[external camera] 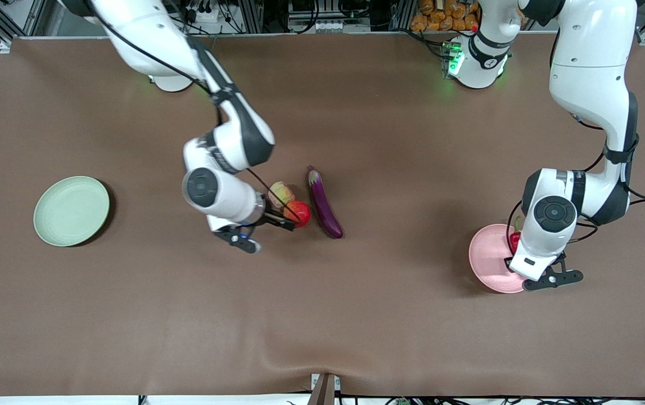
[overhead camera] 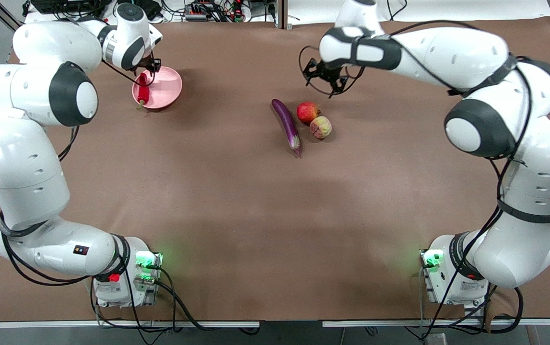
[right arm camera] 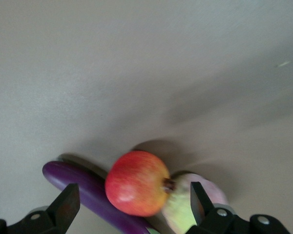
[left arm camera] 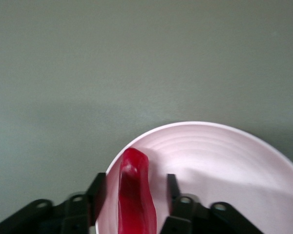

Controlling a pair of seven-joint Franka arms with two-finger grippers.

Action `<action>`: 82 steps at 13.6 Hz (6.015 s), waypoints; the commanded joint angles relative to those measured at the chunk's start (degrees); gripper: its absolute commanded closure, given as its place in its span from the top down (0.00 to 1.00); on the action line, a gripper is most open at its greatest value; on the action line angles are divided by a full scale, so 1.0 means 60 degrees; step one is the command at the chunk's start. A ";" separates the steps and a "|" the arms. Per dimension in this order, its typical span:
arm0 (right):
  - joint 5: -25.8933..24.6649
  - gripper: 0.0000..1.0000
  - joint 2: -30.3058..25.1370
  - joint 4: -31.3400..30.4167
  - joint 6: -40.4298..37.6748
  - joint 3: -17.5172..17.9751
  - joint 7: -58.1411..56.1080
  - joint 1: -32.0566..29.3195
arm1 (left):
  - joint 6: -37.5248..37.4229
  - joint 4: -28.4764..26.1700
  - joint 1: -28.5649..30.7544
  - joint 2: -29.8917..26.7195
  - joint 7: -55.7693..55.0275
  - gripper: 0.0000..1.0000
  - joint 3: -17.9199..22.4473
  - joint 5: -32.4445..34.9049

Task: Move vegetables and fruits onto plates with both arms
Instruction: 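Release the pepper onto the pink plate while the right gripper grasps the apple, then grasp the purple eggplant with the left gripper while the right gripper lifts the apple, then carry the eggplant toward the pink plate while the right gripper places the apple, then lower the eggplant onto the pink plate while the right gripper reaches the peach, then grasp the peach with the right gripper while the left gripper releases the eggplant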

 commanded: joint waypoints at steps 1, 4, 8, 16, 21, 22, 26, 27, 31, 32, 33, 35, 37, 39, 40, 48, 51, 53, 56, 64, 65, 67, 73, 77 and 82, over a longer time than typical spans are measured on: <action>0.0108 1.00 0.0565 0.0410 0.0501 0.0146 0.1356 0.0226 | -0.1319 0.0021 0.0072 -0.0943 -0.0002 1.00 -0.0828 -0.0140; 0.0151 1.00 0.0741 0.0425 0.0502 0.0190 0.1814 0.0389 | -0.2449 0.0460 -0.0088 -0.1166 -0.0775 1.00 -0.1620 -0.1516; -0.0970 1.00 0.1284 0.0543 0.0502 0.0366 0.2064 0.0726 | -0.2598 0.0783 -0.0190 -0.1020 -0.3803 1.00 -0.3069 -0.1578; -0.1211 0.00 0.1138 0.2181 -0.1822 0.0454 0.1889 -0.0151 | -0.2583 0.2204 -0.1727 0.0650 -0.7734 1.00 -0.3322 -0.2208; -0.1137 0.00 0.0264 0.3429 -0.5789 0.1201 0.0038 -0.2565 | -0.2467 0.2820 -0.3015 0.1426 -0.9390 1.00 -0.3278 -0.2193; -0.1138 0.00 -0.0118 0.3312 -0.6580 0.1157 -0.1074 -0.3136 | -0.2466 0.2980 -0.3264 0.1514 -0.9596 1.00 -0.3263 -0.2179; -0.1967 0.00 -0.0751 0.2787 -0.8666 0.1054 -0.3731 -0.4853 | -0.2131 0.3521 -0.3938 0.2040 -1.0284 1.00 -0.3220 -0.2179; -0.2727 0.00 -0.0970 0.2276 -0.8668 0.1025 -0.4186 -0.5000 | -0.1912 0.3784 -0.4158 0.2376 -1.0504 1.00 -0.3176 -0.2149; -0.4384 0.00 -0.1119 0.1261 -0.8508 0.0864 -0.7362 -0.6565 | -0.1384 0.3948 -0.4541 0.2672 -1.0828 1.00 -0.2986 -0.2091; -0.4607 0.00 -0.1147 0.0883 -0.8086 0.0864 -0.7949 -0.6917 | -0.1353 0.3934 -0.4541 0.2672 -1.0799 0.82 -0.2956 -0.2062; -0.4740 0.00 -0.1162 0.0560 -0.7632 0.0864 -0.8521 -0.7327 | -0.1353 0.3919 -0.4512 0.2643 -1.0712 0.14 -0.2956 -0.2061; -0.4902 0.00 -0.1089 -0.0229 -0.6419 0.0864 -0.9868 -0.8220 | -0.1353 0.3890 -0.4526 0.2570 -1.0682 0.00 -0.2927 -0.2003; -0.4946 0.00 -0.1046 -0.1139 -0.4910 0.0849 -1.0995 -0.8952 | -0.1397 0.3890 -0.4425 0.2410 -1.0594 0.00 -0.2912 -0.1915; -0.4946 0.00 -0.0812 -0.1274 -0.4479 0.0849 -1.2300 -0.9658 | -0.1702 0.3889 -0.4090 0.2103 -1.0303 0.00 -0.2926 -0.1871; -0.4946 0.00 -0.0782 -0.1303 -0.4551 0.0849 -1.2494 -0.9820 | -0.2241 0.3889 -0.3870 0.1753 -0.9793 0.00 -0.2926 -0.1871; -0.4451 1.00 -0.0811 -0.0838 -0.5368 0.0937 -1.2321 -0.9560 | -0.5748 0.2924 -0.0020 -0.0184 -0.1829 0.00 -0.2971 -0.1624; -0.3133 1.00 -0.0825 0.0202 -0.6948 0.0981 -1.0484 -0.8815 | -0.5471 0.2864 0.0862 0.0093 -0.0402 0.00 -0.2985 -0.0205; -0.2256 1.00 -0.0971 0.0586 -0.7742 0.0996 -0.8536 -0.8038 | -0.4230 0.2777 0.1098 0.0488 -0.0326 0.00 -0.2985 0.0120; -0.0937 1.00 -0.1161 0.0586 -0.7847 0.0996 -0.5987 -0.6853 | -0.3393 0.1987 0.1464 0.0460 0.0026 0.00 -0.2985 0.0634; 0.0943 1.00 -0.1119 0.0587 -0.5143 0.0981 0.0095 -0.3307 | -0.2584 0.2073 0.1772 0.0841 -0.0003 0.00 -0.2985 0.0576; 0.0943 1.00 -0.1002 0.0543 -0.4587 0.0996 0.0609 -0.2955 | -0.2438 0.2073 0.1714 0.0943 -0.0148 0.00 -0.2985 0.0561; 0.0957 1.00 -0.0782 0.0353 -0.3692 0.0996 0.1242 -0.2368 | -0.2189 0.2073 0.1728 0.1031 -0.0164 0.00 -0.2985 0.0561; 0.0913 1.00 -0.0620 -0.0891 -0.2195 0.0967 0.1625 -0.1355 | -0.2188 0.2058 0.1743 0.0959 -0.0047 1.00 -0.2985 0.0532; 0.0913 1.00 -0.0460 -0.1463 -0.1229 0.0981 0.1770 -0.0989 | -0.2523 0.2073 0.1729 0.0740 -0.0091 1.00 -0.3029 0.0473; 0.0899 1.00 0.0009 -0.1610 -0.0159 0.0967 0.2547 -0.0345 | -0.4030 0.2073 0.1816 -0.0298 -0.0004 1.00 -0.3438 -0.0403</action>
